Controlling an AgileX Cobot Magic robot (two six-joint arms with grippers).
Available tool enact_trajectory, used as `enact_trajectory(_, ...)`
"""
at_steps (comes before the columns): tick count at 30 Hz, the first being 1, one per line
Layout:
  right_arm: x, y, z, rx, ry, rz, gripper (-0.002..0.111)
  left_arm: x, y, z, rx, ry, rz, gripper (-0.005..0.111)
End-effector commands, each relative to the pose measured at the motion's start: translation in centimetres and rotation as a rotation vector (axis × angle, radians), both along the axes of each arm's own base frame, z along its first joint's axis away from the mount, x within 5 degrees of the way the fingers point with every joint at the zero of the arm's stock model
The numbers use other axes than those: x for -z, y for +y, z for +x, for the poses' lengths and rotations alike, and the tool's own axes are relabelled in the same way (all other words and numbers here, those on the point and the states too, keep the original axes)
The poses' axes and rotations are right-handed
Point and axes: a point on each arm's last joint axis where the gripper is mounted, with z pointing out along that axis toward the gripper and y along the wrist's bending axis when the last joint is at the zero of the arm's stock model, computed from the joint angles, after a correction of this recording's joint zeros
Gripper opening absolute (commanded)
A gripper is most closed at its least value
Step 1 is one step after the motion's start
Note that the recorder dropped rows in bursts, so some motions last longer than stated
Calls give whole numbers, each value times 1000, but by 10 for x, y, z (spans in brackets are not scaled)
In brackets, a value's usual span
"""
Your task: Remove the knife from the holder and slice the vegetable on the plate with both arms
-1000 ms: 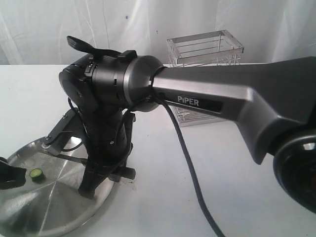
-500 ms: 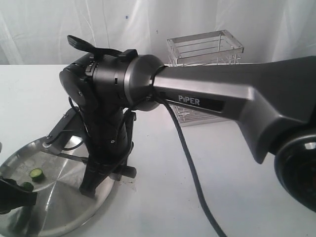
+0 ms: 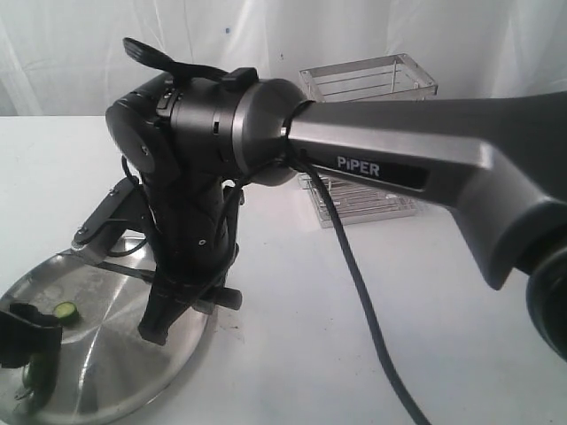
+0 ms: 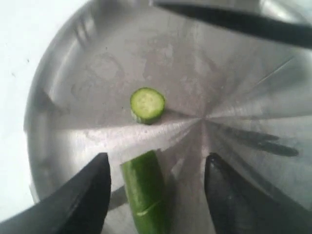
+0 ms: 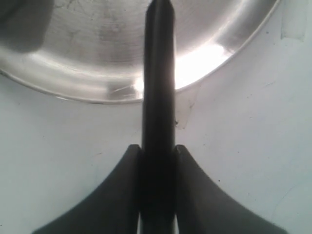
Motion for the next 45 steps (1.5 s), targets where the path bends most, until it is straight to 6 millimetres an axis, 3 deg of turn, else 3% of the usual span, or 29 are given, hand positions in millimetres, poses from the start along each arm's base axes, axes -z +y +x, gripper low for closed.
enact_trajectory(1, -8, -1, -2, -75, 2, 15, 0, -24, 0, -4, 16, -92, -25, 61)
enact_trajectory(7, -9, -13, -11, -169, 13, -18, 0, -43, 13, -14, -56, -182, -39, 61)
enact_trajectory(10, -20, -20, -16, -189, 0, -8, 0, -44, 14, -17, -65, -166, -60, 61)
enact_trajectory(15, -38, -16, -24, -332, -6, 113, 0, -43, 13, -19, -95, -143, -109, 61)
enact_trajectory(19, -38, -12, -29, -423, 30, 156, 0, -41, 12, -20, -142, -114, -174, 61)
enact_trajectory(24, -34, -10, -29, -505, 6, 169, 0, -42, 12, -20, -165, -116, -200, 61)
enact_trajectory(29, -16, -7, -26, -527, 11, 152, 0, -49, 12, -19, -163, -139, -206, 61)
enact_trajectory(40, 3, 7, -15, -491, -50, 199, 0, -52, 11, -18, -160, -134, -216, 61)
enact_trajectory(45, 10, 8, -13, -419, -34, 186, 0, -65, 10, -15, -161, -173, -232, 61)
